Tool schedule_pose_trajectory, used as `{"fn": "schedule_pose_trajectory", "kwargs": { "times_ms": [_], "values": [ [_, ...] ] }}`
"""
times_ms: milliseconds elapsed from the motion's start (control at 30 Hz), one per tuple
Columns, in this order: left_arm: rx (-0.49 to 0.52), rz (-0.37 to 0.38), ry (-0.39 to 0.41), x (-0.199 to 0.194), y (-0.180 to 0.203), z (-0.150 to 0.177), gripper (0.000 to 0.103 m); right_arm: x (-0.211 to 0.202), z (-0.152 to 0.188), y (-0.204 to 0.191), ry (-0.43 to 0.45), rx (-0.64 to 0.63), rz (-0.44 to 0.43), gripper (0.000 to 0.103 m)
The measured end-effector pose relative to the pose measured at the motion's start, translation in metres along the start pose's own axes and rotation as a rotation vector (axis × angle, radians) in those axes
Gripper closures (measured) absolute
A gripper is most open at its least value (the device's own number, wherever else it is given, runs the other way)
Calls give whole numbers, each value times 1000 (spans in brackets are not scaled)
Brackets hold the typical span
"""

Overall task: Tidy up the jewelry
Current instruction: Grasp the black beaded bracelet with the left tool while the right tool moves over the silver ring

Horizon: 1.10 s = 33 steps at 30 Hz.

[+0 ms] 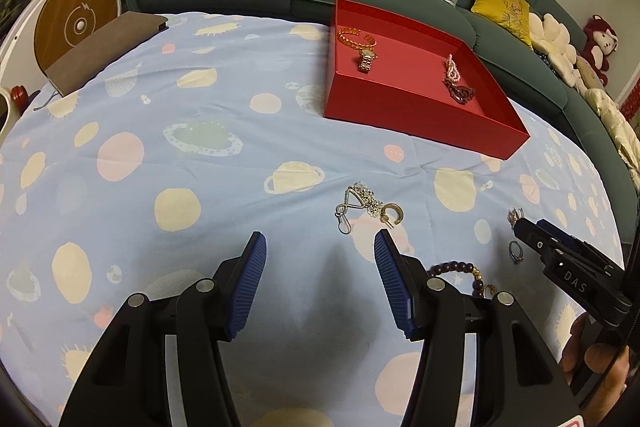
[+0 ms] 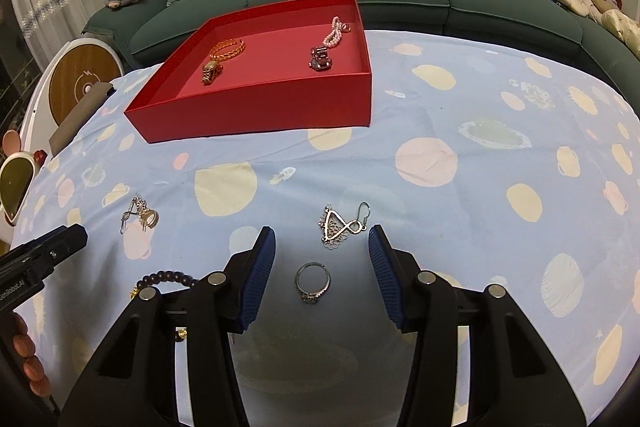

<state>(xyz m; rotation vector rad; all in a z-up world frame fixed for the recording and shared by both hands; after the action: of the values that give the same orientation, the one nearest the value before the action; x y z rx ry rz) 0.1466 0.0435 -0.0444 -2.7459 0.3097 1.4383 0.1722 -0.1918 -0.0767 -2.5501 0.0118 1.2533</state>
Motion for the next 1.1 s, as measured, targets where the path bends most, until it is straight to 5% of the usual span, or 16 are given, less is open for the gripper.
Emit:
{"fn": "schedule_pose_trajectory", "kwargs": {
  "times_ms": [633, 800, 967, 1100],
  "values": [
    [173, 94, -38, 18, 68, 19, 50, -14, 8, 9, -1, -10, -5, 56],
    [209, 65, -29, 27, 75, 21, 62, -15, 6, 14, -1, -3, 3, 56],
    [260, 45, -15, 28, 81, 20, 98, -11, 0, 23, -4, 25, 11, 56],
    [225, 84, -20, 25, 80, 19, 98, -3, 0, 23, -17, 30, 14, 56]
  ]
}}
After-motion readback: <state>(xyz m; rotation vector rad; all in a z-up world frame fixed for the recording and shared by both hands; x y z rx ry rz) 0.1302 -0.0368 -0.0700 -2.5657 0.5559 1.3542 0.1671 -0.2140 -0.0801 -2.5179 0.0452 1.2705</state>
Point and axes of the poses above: each gripper's, at about its wrist camera, not at the fingertips, and x roughly the way its jaws point, y to its right, z to its underside, the point moved 6 cm from there along x, roughly the way its jaws point, and after that the axes turned 11 degrees about x, right-handed, at the moved point
